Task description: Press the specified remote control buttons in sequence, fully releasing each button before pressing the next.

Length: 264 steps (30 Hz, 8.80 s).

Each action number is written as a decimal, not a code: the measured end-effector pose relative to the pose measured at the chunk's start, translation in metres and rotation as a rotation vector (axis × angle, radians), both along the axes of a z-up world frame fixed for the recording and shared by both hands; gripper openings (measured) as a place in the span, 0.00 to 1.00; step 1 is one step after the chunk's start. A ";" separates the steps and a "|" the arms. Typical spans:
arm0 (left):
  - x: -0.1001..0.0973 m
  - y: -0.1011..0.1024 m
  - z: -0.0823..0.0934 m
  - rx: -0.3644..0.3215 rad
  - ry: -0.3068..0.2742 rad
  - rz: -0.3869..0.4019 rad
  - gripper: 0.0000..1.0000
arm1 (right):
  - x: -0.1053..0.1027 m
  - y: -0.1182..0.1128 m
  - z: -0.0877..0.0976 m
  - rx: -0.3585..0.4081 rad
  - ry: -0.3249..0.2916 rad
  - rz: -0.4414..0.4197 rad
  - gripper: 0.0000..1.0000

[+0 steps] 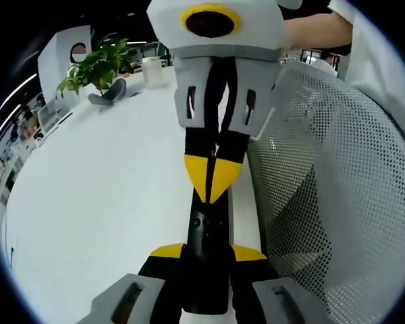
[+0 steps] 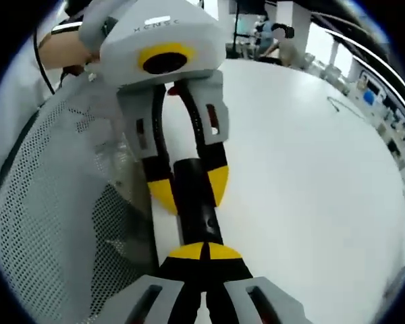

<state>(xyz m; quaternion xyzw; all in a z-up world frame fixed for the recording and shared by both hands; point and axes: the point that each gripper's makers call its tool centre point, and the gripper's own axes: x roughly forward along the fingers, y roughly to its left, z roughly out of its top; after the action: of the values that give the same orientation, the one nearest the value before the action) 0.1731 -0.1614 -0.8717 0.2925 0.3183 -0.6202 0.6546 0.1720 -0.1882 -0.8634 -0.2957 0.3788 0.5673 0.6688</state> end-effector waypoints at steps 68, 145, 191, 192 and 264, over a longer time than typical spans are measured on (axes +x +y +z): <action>0.000 0.000 -0.001 -0.020 0.006 0.004 0.24 | -0.004 0.010 -0.003 -0.127 -0.084 0.283 0.03; 0.000 0.000 0.000 -0.003 0.006 -0.012 0.24 | -0.003 -0.003 -0.003 -0.140 -0.094 0.163 0.03; -0.001 0.001 0.000 0.004 0.008 -0.016 0.24 | -0.002 -0.009 0.000 -0.011 -0.065 0.031 0.01; -0.001 0.001 0.000 0.004 0.008 -0.015 0.24 | -0.003 -0.008 0.001 -0.009 -0.065 0.032 0.02; -0.001 0.001 0.000 -0.021 0.021 -0.020 0.24 | -0.003 0.005 0.002 0.064 -0.013 -0.007 0.00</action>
<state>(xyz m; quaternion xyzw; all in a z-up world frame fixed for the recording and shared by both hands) 0.1723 -0.1602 -0.8714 0.2821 0.3159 -0.6330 0.6480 0.1690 -0.1834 -0.8610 -0.2763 0.3573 0.5748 0.6824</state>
